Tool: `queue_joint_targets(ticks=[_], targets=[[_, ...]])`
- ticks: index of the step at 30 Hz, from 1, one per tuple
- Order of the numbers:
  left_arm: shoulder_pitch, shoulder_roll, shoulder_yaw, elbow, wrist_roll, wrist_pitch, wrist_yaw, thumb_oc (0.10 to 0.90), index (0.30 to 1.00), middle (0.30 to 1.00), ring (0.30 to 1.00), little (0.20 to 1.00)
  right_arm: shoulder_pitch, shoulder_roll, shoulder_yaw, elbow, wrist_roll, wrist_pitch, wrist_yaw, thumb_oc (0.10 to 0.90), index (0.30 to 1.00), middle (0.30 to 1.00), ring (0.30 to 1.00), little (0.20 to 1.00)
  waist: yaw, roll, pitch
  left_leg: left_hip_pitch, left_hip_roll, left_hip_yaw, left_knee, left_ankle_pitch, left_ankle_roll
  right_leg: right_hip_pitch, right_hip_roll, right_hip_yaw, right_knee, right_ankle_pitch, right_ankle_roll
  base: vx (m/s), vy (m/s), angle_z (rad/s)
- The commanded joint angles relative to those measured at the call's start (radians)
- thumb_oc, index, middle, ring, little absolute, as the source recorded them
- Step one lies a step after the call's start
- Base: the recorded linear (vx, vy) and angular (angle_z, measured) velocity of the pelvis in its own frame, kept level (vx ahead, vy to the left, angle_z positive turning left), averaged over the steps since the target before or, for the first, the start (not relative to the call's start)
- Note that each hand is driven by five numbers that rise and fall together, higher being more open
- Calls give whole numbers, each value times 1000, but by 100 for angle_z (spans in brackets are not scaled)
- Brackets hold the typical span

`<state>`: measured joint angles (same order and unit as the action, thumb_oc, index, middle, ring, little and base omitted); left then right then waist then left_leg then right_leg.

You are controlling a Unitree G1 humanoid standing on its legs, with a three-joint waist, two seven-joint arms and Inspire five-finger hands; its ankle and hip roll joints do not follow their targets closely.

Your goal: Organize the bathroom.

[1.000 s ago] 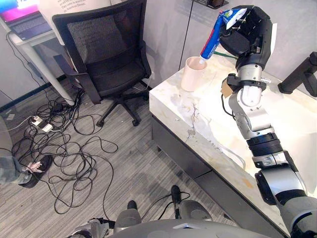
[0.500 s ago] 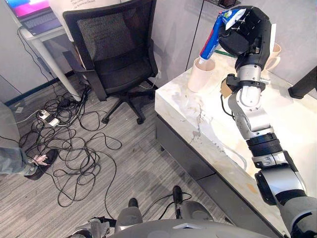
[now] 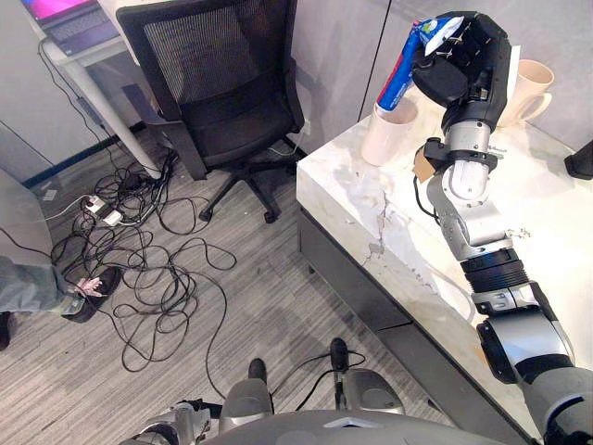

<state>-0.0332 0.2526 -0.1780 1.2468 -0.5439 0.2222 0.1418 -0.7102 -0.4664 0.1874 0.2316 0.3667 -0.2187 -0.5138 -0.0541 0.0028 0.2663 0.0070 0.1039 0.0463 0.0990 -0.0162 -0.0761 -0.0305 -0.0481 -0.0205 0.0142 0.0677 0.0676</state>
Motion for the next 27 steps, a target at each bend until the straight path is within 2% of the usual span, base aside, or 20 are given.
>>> queue_joint_targets(ticks=[1, 13, 27], targets=[[18, 18, -27, 31, -5, 21, -9, 800, 900, 900, 900, 900, -167, -32, -77, -57, -33, -102, -11, 400, 300, 300, 300, 300, 12, -32, -57, 24, -16, 73, 73, -111, 69, -52, -8, 62, 143, -106, 39, 9, -32, 1], [6, 21, -35, 23, 14, 38, -23, 800, 900, 900, 900, 900, -166, -39, -76, -39, -53, -113, 6, 400, 300, 300, 300, 300, 7, -28, -47, 11, -20, 67, 96, -114, 70, -57, -9, 67, 153, -104, 38, 0, 0, 0], [-24, 14, -54, 22, -15, 33, -4, 800, 900, 900, 900, 900, -178, 15, -33, -35, -107, -106, 13, 400, 300, 300, 300, 300, -2, -24, -6, -11, -27, 73, 109, -117, 78, -78, -13, 79, 159, -94, 43, -21, 0, -1]])
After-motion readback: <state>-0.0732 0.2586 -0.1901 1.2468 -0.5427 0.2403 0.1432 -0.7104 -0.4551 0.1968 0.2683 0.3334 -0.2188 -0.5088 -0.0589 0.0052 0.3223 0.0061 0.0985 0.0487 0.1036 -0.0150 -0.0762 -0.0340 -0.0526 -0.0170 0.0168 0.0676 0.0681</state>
